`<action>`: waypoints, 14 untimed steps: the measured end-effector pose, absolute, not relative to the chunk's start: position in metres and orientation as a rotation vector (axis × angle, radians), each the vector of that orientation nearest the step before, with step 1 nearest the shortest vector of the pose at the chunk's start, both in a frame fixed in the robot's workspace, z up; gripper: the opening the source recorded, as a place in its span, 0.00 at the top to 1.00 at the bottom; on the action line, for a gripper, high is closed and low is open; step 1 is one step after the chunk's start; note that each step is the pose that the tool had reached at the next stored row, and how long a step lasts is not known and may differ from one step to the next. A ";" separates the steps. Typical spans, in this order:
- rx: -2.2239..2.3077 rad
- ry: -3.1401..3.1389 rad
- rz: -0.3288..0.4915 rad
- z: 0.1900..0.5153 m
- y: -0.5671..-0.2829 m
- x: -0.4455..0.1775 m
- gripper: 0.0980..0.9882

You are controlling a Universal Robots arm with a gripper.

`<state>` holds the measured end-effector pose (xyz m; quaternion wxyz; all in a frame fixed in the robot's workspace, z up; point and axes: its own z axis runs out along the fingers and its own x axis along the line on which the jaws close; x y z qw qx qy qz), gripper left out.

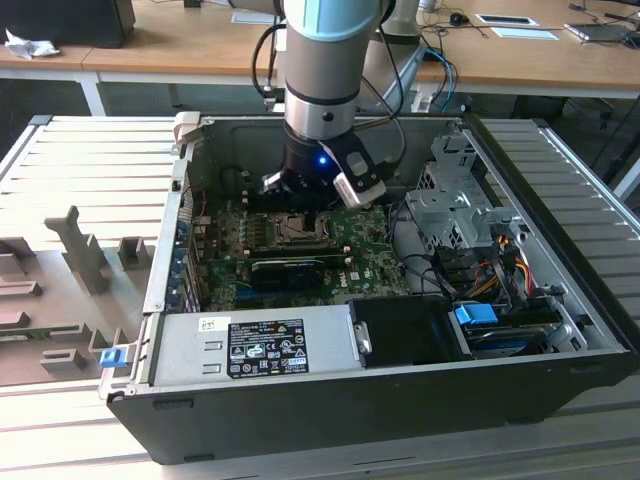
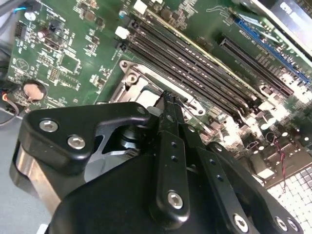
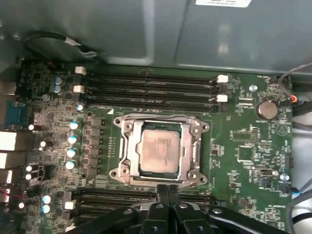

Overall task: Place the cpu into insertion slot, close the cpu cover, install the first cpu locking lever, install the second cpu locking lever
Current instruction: 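Install the second cpu locking lever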

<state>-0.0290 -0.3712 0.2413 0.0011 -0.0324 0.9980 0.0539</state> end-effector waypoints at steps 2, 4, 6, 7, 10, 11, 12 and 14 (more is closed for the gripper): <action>-0.103 3.132 0.184 0.241 -0.373 -0.032 0.99; -0.104 3.132 0.191 0.240 -0.377 -0.035 0.99; -0.106 3.131 0.195 0.239 -0.379 -0.038 0.99; -0.108 3.131 0.198 0.239 -0.380 -0.042 0.99; -0.120 3.130 0.203 0.235 -0.382 -0.053 0.99; -0.123 3.131 0.204 0.233 -0.383 -0.054 0.99; -0.124 3.131 0.204 0.232 -0.383 -0.054 0.99; -0.126 3.131 0.204 0.227 -0.383 -0.054 0.99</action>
